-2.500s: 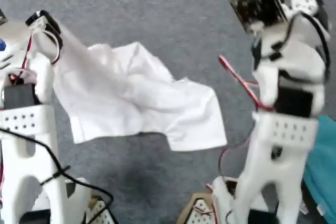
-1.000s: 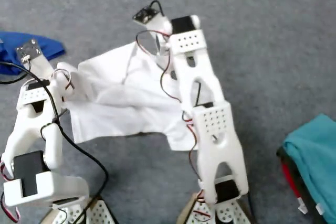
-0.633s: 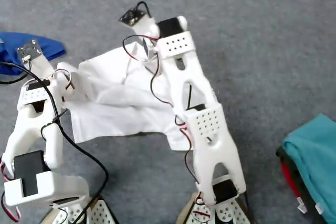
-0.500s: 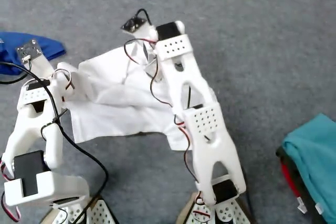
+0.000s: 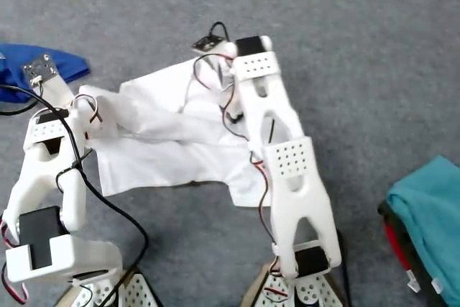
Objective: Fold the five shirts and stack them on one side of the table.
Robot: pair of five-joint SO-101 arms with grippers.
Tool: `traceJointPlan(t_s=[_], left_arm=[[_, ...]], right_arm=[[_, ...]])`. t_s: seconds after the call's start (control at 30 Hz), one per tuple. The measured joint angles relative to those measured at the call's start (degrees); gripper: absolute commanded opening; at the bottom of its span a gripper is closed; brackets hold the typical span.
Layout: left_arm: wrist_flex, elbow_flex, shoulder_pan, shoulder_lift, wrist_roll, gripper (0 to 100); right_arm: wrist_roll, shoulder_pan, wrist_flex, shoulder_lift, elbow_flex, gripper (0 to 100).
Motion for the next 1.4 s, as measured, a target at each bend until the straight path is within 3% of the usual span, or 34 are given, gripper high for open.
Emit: traceJointPlan(t_s=[0.23,0.53,0.73,0.97,1.07,1.27,1.4], left_arm=[[3.1,0.0,0.0,0.0,-3.2,2],[9.6,0.0,4.8,0.0,-10.4,2],[9.8,0.0,6.1,0.3,-12.5,2],[9.8,0.0,6.1,0.4,-12.5,2],[9.8,0.0,6.1,0.4,-12.5,2],[9.8,0.0,6.1,0.4,-12.5,2],[9.8,0.0,6.1,0.4,-12.5,2]], right_arm=[[2.5,5.6,0.0,-9.2,16.5,0.5],[7.4,12.8,-2.5,-25.6,42.5,0.5],[8.4,13.0,-4.0,-38.9,46.9,1.0],[11.5,13.0,-8.1,-52.0,47.2,22.4],[11.6,13.0,-10.1,-52.7,47.2,21.5],[11.6,6.1,-12.0,-52.7,47.4,13.8],[6.1,-1.9,-13.7,-49.9,47.4,15.6]])
